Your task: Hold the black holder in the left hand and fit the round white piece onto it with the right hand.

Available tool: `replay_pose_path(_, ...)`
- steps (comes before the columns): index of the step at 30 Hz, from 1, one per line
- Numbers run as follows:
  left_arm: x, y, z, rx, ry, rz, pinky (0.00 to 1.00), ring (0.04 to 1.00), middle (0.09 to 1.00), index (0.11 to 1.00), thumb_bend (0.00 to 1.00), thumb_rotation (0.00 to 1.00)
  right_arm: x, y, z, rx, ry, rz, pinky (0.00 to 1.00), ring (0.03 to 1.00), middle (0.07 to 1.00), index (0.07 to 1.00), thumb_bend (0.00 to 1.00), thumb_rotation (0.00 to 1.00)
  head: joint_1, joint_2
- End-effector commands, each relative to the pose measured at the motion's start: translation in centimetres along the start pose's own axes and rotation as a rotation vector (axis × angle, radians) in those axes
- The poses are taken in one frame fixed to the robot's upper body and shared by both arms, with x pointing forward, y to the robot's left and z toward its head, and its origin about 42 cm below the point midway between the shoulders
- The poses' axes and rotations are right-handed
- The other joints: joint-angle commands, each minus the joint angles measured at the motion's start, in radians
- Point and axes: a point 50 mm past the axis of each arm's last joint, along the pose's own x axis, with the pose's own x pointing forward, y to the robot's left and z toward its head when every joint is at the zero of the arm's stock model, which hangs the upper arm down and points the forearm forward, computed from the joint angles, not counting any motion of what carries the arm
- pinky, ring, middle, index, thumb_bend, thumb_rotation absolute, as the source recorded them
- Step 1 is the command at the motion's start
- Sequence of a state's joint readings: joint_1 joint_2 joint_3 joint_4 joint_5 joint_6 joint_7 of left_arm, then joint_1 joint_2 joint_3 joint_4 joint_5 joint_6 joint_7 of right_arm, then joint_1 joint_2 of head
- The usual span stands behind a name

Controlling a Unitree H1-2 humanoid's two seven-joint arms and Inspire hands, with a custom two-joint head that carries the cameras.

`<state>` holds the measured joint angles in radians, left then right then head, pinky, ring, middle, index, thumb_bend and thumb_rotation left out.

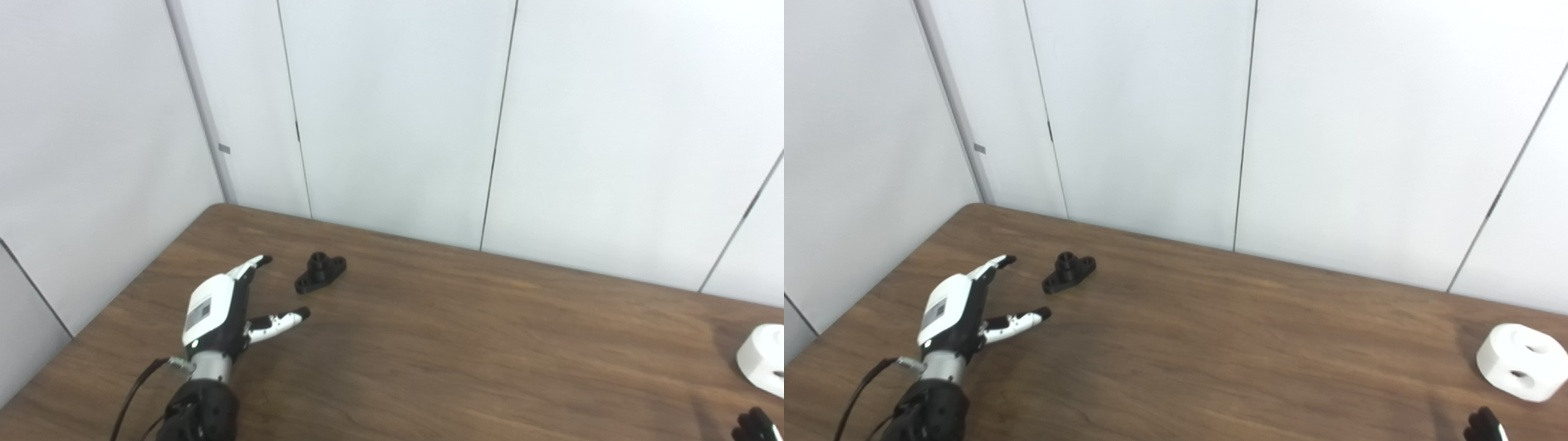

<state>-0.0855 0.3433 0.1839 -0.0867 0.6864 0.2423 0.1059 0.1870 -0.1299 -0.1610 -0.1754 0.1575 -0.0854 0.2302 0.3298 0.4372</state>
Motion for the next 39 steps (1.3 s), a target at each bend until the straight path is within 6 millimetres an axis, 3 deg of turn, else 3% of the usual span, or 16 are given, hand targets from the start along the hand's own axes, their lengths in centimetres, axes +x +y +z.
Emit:
replay_pose_path(1, 1.8, 1.7, 0.9, 0.019, -0.047, 0.071, 0.80, 0.897, 0.875, 0.858, 0.84, 0.43, -2.0, 0.3, -1.5, 0.025, 0.063, 0.010, 1.00, 1.000, 1.000, 1.000, 0.67, 1.00, -0.001, 0.002)
replay_pose_path(10, 5.6, 1.1, 2.0, 0.025, -0.026, 0.039, 0.77, 0.887, 0.868, 0.838, 0.86, 0.41, -2.0, 0.7, -1.1, 0.026, 0.060, 0.009, 1.00, 1.000, 1.000, 1.000, 0.69, 1.00, -0.013, 0.009)
replay_pose_path(24, 9.7, -1.2, 2.2, 0.001, 0.005, -0.041, 0.83, 0.881, 0.851, 0.777, 0.86, 0.36, -2.3, 1.1, -0.6, 0.023, 0.060, 0.000, 1.00, 1.000, 1.000, 1.000, 0.67, 1.00, -0.026, 0.019)
replay_pose_path(30, 11.1, -1.9, 1.8, 0.051, 0.021, -0.080, 0.88, 0.878, 0.848, 0.754, 0.84, 0.35, -2.4, 1.2, -0.5, 0.025, 0.060, -0.006, 1.00, 1.000, 1.000, 1.000, 0.68, 1.00, -0.033, 0.023)
replay_pose_path(39, 12.2, -2.6, 1.3, 0.088, 0.037, -0.118, 0.88, 0.885, 0.864, 0.739, 0.84, 0.35, -2.6, 1.4, -0.3, 0.023, 0.063, -0.009, 1.00, 1.000, 1.000, 1.000, 0.68, 1.00, -0.043, 0.032)
